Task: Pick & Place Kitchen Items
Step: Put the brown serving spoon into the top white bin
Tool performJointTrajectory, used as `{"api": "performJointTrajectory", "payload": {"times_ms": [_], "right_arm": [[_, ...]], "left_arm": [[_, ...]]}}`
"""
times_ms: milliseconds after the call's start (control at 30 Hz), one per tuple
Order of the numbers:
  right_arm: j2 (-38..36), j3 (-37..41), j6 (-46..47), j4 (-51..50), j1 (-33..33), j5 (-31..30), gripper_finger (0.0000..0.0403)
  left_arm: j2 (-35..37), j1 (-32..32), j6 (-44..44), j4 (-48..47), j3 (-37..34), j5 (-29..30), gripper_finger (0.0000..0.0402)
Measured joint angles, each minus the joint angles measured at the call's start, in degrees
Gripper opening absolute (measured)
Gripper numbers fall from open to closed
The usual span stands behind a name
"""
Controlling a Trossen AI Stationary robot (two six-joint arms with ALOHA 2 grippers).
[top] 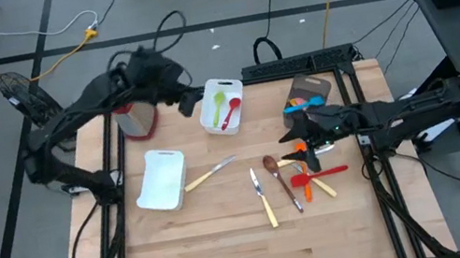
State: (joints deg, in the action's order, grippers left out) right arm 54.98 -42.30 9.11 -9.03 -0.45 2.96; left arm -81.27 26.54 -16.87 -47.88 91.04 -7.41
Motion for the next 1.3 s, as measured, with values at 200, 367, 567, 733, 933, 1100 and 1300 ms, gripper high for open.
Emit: {"api": "performJointTrajectory", "payload": {"times_ms": [200, 367, 567, 733, 933, 1100, 1300], "right_arm": [[4.43, -1.8, 3.73, 0.69, 2.57, -4.79, 0.0247], [8.89, -5.27, 4.58, 0.63, 4.45, -7.68, 0.0247], [15.32, -9.79, 7.54, -0.83, 5.75, -7.67, 0.0247], [20.58, -15.03, 10.78, -7.84, 7.1, -7.64, 0.0247], [26.37, -20.97, 15.84, -15.53, 8.96, -7.65, 0.0247], [30.55, -22.58, 25.63, -18.29, 10.12, -6.99, 0.0247], [34.24, -22.71, 34.71, -19.01, 11.79, -4.37, 0.0247]], "left_arm": [[11.0, -3.88, -0.23, 11.69, -14.37, -1.67, 0.0216], [21.22, -5.71, 1.05, 17.37, -25.96, -2.05, 0.0216], [34.59, -6.77, -1.23, 19.77, -36.05, -2.01, 0.0216], [44.42, -7.88, -2.38, 21.91, -42.85, -2.06, 0.0216], [52.34, -8.0, -2.73, 20.67, -47.2, -2.0, 0.0216], [56.05, -8.0, -2.25, 18.31, -47.91, -1.54, 0.0216], [57.1, -7.97, -1.17, 14.46, -47.93, -1.54, 0.0216]]}}
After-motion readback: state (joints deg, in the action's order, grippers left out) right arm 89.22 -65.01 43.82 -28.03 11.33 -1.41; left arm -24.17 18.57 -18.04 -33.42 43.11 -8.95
